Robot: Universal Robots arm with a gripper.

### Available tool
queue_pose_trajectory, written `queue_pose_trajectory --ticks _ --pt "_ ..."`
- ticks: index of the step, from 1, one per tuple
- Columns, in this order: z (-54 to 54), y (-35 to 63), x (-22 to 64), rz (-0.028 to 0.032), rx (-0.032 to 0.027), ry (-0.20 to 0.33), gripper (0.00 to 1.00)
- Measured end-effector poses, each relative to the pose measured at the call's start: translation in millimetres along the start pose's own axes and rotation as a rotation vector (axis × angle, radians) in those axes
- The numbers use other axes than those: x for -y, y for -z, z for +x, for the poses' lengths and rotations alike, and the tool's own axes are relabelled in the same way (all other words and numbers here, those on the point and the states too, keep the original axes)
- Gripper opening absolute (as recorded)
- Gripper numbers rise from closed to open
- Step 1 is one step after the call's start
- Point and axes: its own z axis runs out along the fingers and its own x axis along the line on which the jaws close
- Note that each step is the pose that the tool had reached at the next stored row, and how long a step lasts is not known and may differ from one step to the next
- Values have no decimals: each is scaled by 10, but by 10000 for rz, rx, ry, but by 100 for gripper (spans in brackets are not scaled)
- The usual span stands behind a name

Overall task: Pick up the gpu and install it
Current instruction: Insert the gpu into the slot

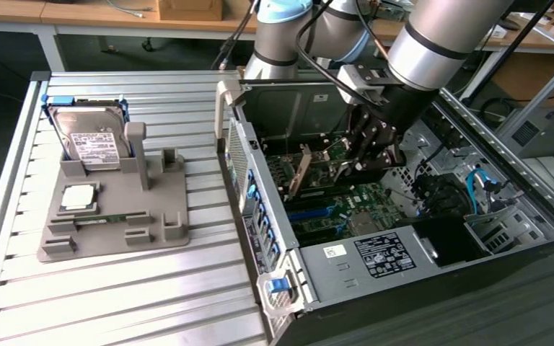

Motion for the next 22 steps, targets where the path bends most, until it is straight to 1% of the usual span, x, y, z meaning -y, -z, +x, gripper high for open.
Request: queue_pose_trajectory --ticks 13,22 --pt "8 -42 -80 0 0 1 27" --pt "13 -69 -120 0 0 0 27"
